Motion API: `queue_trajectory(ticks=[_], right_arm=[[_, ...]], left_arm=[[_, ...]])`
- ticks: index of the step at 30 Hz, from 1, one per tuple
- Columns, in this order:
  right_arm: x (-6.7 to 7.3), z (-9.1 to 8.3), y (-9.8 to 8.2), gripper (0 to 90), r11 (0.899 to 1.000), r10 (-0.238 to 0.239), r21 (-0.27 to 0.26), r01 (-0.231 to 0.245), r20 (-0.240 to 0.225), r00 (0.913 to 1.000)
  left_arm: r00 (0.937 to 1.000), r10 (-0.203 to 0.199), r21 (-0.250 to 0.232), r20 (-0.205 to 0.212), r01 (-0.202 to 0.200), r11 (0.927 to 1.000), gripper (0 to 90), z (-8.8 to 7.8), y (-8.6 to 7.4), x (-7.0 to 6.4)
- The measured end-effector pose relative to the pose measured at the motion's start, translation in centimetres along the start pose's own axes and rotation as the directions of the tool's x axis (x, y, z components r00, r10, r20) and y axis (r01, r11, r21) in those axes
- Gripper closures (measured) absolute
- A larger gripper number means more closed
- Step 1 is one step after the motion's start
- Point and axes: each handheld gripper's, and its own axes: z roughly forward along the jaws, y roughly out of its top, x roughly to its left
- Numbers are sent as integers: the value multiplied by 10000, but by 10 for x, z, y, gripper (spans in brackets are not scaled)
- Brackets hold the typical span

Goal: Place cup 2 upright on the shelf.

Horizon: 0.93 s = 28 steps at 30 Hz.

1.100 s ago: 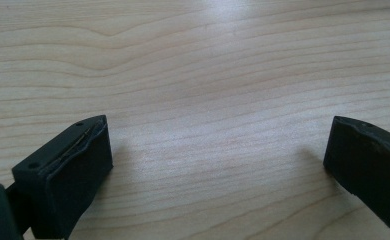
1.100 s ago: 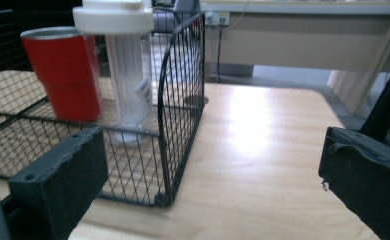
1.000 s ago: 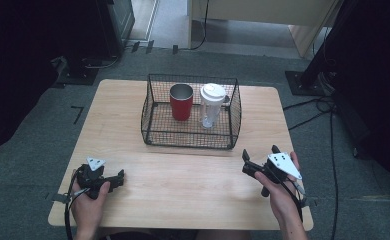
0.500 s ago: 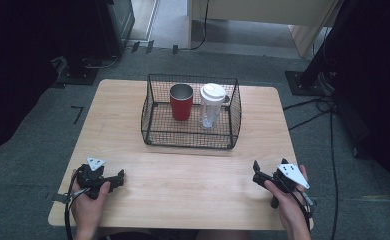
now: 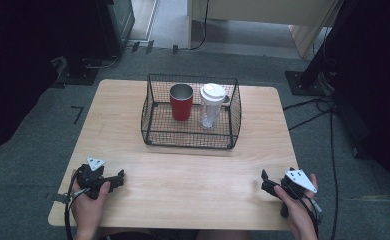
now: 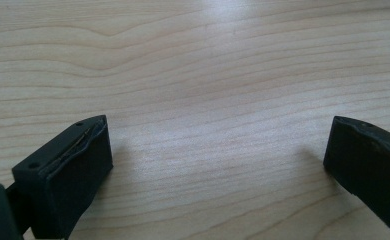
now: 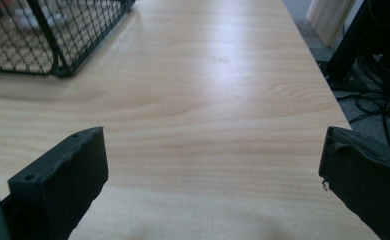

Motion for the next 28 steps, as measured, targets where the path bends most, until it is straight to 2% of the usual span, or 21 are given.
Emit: queue_trajectory(ticks=[2, 3, 5, 7, 9, 11, 14, 19, 28], right_arm=[[-1, -1, -1, 0, 9983, -254, 522, 258, -82, 9996], [-2, 0, -2, 0, 9946, -373, 960, 392, -213, 9991], [-4, 1, -4, 0, 9845, -362, 1702, 424, -391, 9986], [-5, 2, -5, 0, 9749, -356, 2182, 449, -465, 9983], [-5, 3, -6, 0, 9598, -469, 2739, 610, -576, 9972], [-5, 2, -7, 0, 9584, -362, 2798, 567, -777, 9963], [-5, 2, -7, 0, 9581, -391, 2800, 605, -813, 9959], [-4, 2, -7, 0, 9587, -305, 2805, 463, -602, 9977], [-4, 2, -7, 0, 9588, -270, 2808, 423, -579, 9980]], left_arm=[[10000, -1, -1, 0, 1, 10000, 0, 0, 0, 0], [10000, -2, -2, -2, 2, 10000, 0, 0, 0, 0], [10000, -1, -2, -1, 1, 10000, 0, 0, 0, 0], [10000, 0, -2, 1, 0, 10000, 0, 0, 0, 0], [10000, 2, -2, 1, -2, 10000, 0, 0, 0, 0], [10000, 1, -2, 0, -1, 10000, 0, 0, 0, 0], [10000, -2, -3, 0, 2, 10000, 0, 0, 0, 0], [10000, -15, -4, -21, 15, 10000, 0, 0, 0, 0], [10000, -17, -6, -19, 17, 10000, 0, 0, 0, 0]])
